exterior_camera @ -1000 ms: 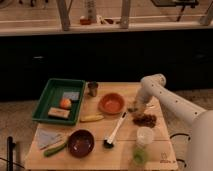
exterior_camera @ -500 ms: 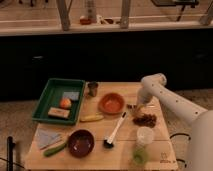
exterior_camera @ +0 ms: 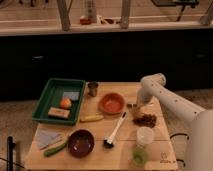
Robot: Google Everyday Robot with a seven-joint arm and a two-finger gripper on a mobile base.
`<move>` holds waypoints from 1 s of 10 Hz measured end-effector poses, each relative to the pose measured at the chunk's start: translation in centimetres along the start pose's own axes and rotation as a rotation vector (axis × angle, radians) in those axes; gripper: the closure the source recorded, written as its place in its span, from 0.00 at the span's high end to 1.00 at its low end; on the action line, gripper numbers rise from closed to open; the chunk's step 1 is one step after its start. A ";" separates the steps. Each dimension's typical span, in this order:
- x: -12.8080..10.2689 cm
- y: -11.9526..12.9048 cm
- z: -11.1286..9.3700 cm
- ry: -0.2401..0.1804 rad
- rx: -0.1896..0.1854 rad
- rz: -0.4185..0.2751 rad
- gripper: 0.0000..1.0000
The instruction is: Place fork in purple bowl
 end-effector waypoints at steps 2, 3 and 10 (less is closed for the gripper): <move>0.0 0.0 -0.1 0.001 0.001 -0.001 0.00; 0.2 0.0 -0.3 0.005 0.002 -0.007 0.00; -0.3 -1.3 -7.0 0.007 0.076 -0.095 0.00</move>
